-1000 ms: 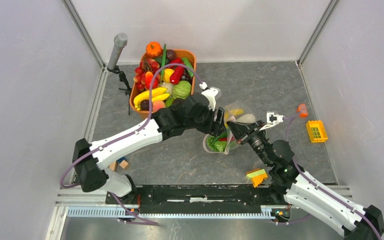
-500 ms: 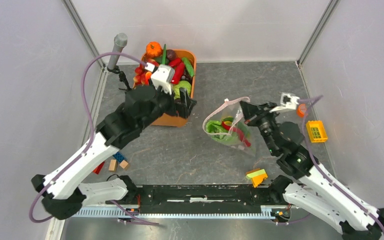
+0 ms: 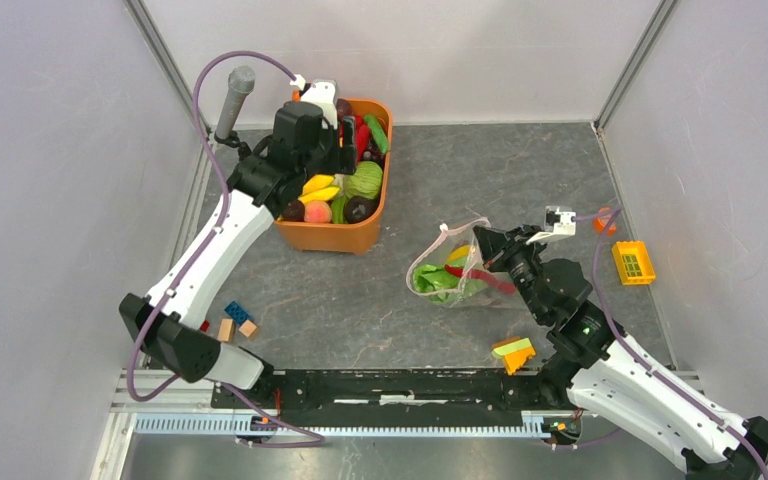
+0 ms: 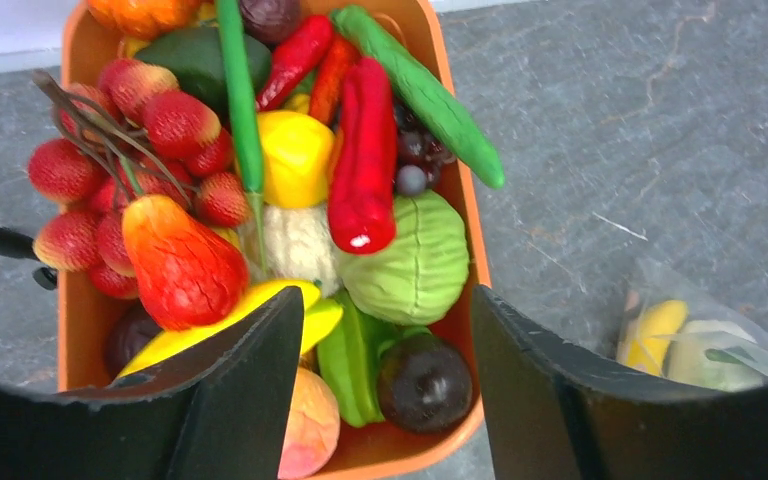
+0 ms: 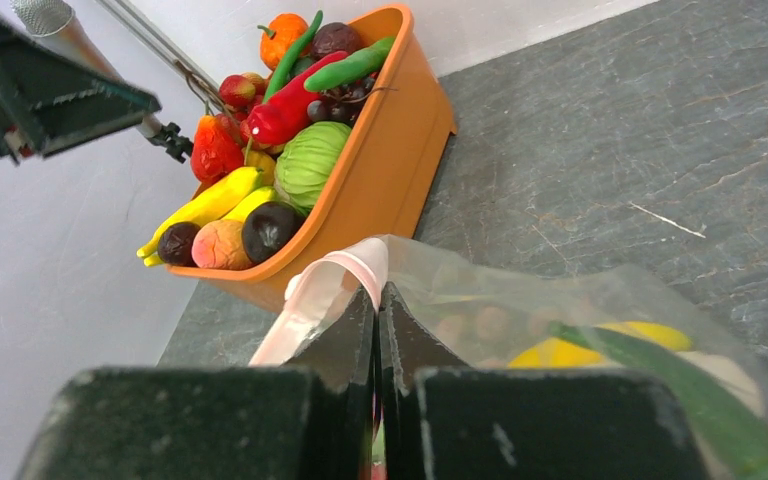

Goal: Place the food in the zip-top bag and seal the zipper
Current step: Pick up the fake vegetable from the bin.

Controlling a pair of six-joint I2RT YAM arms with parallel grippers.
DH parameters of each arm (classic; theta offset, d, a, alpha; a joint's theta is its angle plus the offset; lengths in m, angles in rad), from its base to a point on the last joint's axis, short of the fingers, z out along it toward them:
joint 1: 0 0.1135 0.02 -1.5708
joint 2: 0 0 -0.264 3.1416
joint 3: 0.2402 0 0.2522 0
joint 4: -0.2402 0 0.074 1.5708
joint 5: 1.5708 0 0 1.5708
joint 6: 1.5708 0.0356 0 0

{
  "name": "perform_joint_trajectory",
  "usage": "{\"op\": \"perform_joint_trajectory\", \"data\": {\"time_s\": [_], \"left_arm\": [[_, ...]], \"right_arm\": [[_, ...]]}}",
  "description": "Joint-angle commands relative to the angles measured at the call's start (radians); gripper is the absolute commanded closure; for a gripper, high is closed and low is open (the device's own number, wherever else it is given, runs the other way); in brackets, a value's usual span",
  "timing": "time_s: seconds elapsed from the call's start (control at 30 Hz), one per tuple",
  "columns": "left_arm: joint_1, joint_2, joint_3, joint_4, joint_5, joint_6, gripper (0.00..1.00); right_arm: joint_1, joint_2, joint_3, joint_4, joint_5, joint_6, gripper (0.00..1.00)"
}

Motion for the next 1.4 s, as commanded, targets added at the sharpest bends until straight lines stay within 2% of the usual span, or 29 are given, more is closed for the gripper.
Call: {"op": "perform_joint_trajectory", "data": {"time_s": [0.0,0.17,0.4,0.57,0.77,1.17,1.37], "left_arm": [[0.057,0.036,0.071,0.061,-0.011,0.01,0.33],[0.122,0.134,0.118,0.025,-0.001,-0.014,0.49],[0.13,0.224,0.113,0.055,-0.011,0.028,0.49],[0.133,0.287,0.125,0.063,-0.091,0.051,0.49],[0.135,0.321,0.129,0.088,-0.13,0.09,0.54],[0.134,0.386,0.145,0.018,-0.141,0.089,0.59],[0.133,0.404,0.15,-0.005,-0.133,0.083,0.69]], "right_arm": [[-0.003,0.011,0.009,0.06,-0.046,-0.013,0.96],[-0.002,0.013,0.009,0.07,-0.05,-0.026,0.96],[-0.003,-0.008,-0.009,0.081,-0.04,-0.03,0.95],[-0.003,-0.024,-0.015,0.074,-0.026,-0.031,0.95],[-0.003,-0.028,-0.016,0.067,-0.02,-0.035,0.95],[-0.003,-0.019,-0.02,0.081,-0.028,-0.032,0.95],[-0.003,-0.012,-0.018,0.088,-0.034,-0.031,0.95]]}}
